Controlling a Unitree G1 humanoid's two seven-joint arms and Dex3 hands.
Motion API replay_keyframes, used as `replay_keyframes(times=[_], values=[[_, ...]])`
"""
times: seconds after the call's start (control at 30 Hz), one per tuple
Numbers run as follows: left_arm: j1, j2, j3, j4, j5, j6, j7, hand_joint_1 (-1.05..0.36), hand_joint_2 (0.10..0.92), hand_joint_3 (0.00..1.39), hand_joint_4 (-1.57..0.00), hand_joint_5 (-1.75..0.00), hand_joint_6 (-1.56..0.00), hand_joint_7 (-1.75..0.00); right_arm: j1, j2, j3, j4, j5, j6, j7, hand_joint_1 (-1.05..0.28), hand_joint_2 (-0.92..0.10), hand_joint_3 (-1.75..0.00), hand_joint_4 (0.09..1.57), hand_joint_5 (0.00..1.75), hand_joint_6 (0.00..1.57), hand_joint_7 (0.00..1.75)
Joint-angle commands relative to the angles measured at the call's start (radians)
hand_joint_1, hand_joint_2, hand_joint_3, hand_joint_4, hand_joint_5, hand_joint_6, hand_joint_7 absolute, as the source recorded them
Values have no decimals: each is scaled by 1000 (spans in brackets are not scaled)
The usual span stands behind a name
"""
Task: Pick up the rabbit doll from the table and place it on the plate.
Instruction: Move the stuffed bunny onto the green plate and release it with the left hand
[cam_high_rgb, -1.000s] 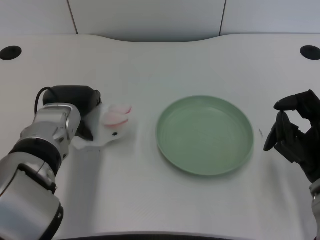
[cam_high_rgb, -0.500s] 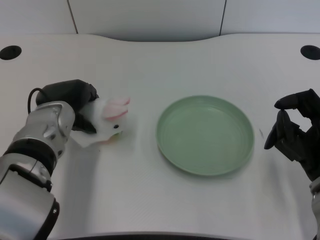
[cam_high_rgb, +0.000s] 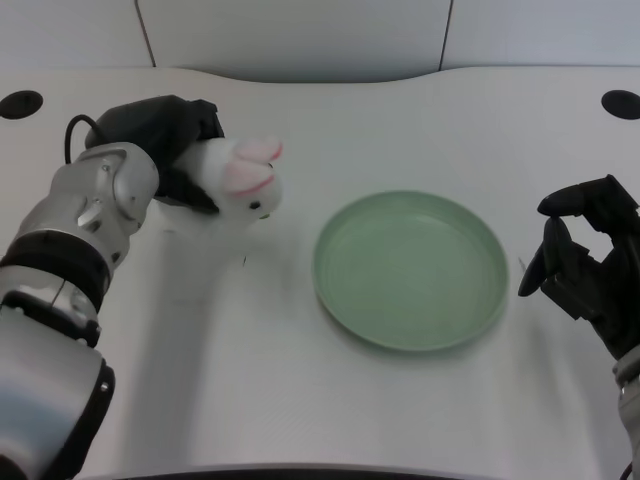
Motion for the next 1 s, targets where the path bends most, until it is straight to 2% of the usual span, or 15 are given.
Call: replay_keyframes(times=[0.03,0.1,0.13,0.17,0.27,0.4,0.43,0.5,0.57,0.63,0.67,0.77,0.83,0.93,1.0], values=[[-58,-20,-15,-19,16,-19,-5,-149,915,52,-784,-1070,-768,-1081,2,-15,-2,-2,1,12,1,-157,-821,-947,802,1746,395,1746],[-74,-53,-16,-17,12,-28,-19,-144,920,41,-855,-911,-811,-965,1,-15,3,-3,-5,10,-3,-155,-816,-950,801,1746,396,1746],[-80,-71,-17,-15,11,-32,-19,-142,919,53,-913,-872,-784,-1091,1,-16,5,1,-9,6,-3,-157,-806,-948,801,1746,398,1746],[-83,-82,-18,-13,12,-34,-17,-138,918,66,-908,-967,-719,-1281,0,-17,6,3,-12,2,-4,-159,-802,-948,800,1746,400,1746],[-86,-129,-27,-8,19,-47,6,-109,909,108,-886,-1290,-625,-1652,-1,-14,5,2,-4,13,-2,-174,-798,-949,796,1746,405,1746],[-89,-185,-28,-2,16,-76,17,-111,889,117,-846,-1384,-598,-1717,-2,-11,4,-1,7,18,3,-173,-797,-947,800,1746,412,1746],[-91,-199,-25,1,12,-74,14,-114,891,125,-840,-1413,-602,-1712,-2,-11,5,-5,7,28,-1,-174,-798,-946,803,1746,414,1746],[-96,-228,-25,7,12,-68,9,-123,897,149,-799,-1667,-617,-1739,-2,-12,8,-10,-1,32,-8,-178,-795,-941,806,1746,418,1746],[-100,-245,-29,11,17,-62,9,-122,884,150,-810,-1730,-623,-1745,0,-11,11,-16,-6,36,-12,-168,-803,-945,797,1746,412,1746],[-101,-249,-30,13,20,-61,10,-122,880,151,-807,-1743,-622,-1746,1,-10,11,-19,-6,39,-13,-165,-804,-946,791,1746,406,1746],[-99,-264,-39,17,28,-59,11,-124,878,149,-804,-1717,-616,-1746,2,-10,12,-11,-7,24,-8,-166,-803,-946,789,1746,404,1746],[-87,-298,-56,27,38,-55,11,-137,873,128,-807,-1602,-592,-1746,9,-7,16,-9,-8,4,-1,-165,-799,-953,791,1746,397,1746],[-82,-308,-57,32,36,-49,14,-150,895,100,-823,-1369,-604,-1638,13,-6,21,-16,-15,1,-6,-161,-797,-963,797,1746,395,1746],[-77,-317,-61,39,38,-34,17,-159,904,62,-824,-1214,-619,-1503,15,-4,24,-19,-19,1,-9,-165,-781,-986,822,1746,421,1746],[-74,-318,-62,41,39,-29,17,-155,917,42,-807,-1320,-597,-1567,15,0,22,-18,-15,2,-8,-161,-779,-1000,831,1746,428,1746]])
